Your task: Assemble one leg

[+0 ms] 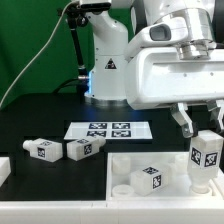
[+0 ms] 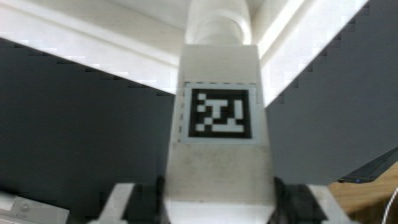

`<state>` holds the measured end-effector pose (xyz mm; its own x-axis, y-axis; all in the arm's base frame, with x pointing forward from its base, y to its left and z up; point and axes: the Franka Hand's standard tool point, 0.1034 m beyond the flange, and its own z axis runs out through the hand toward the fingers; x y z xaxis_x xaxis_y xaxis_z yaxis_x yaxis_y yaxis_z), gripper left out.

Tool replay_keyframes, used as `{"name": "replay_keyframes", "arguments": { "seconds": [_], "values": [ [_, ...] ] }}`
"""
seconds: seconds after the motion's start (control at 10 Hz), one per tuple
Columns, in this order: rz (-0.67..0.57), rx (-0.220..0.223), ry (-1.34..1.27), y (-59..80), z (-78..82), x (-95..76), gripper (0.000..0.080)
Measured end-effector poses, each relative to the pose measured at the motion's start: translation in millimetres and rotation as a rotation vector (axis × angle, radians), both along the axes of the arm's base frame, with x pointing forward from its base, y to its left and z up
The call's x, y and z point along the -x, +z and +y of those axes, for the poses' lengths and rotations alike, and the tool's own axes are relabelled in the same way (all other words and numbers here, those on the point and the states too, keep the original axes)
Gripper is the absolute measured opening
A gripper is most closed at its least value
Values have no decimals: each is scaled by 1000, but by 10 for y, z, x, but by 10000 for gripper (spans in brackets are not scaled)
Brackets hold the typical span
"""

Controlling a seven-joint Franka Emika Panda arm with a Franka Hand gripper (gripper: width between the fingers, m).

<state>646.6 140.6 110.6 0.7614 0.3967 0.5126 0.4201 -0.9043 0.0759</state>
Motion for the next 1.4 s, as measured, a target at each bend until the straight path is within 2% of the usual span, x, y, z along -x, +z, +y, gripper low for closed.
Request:
{"name": "replay_keyframes", "arguments": {
  "seconds": [0.2, 0.7, 0.8, 0.9, 1.0, 1.1, 1.2, 1.4],
  "values": [
    [6, 1, 3, -80, 10, 22, 276],
    [-65, -6, -8, -82, -7, -14, 276],
    [-65, -6, -8, -82, -9, -15, 369],
    [-67, -6, -8, -68, -9, -21, 509],
    [-49, -7, -6, 24, 13, -50, 604],
    [-35, -6, -1, 187, 42, -99, 604],
    [-10, -6, 3, 240, 78, -124, 642],
    [21, -10, -4, 166, 89, -96, 648]
  ]
}}
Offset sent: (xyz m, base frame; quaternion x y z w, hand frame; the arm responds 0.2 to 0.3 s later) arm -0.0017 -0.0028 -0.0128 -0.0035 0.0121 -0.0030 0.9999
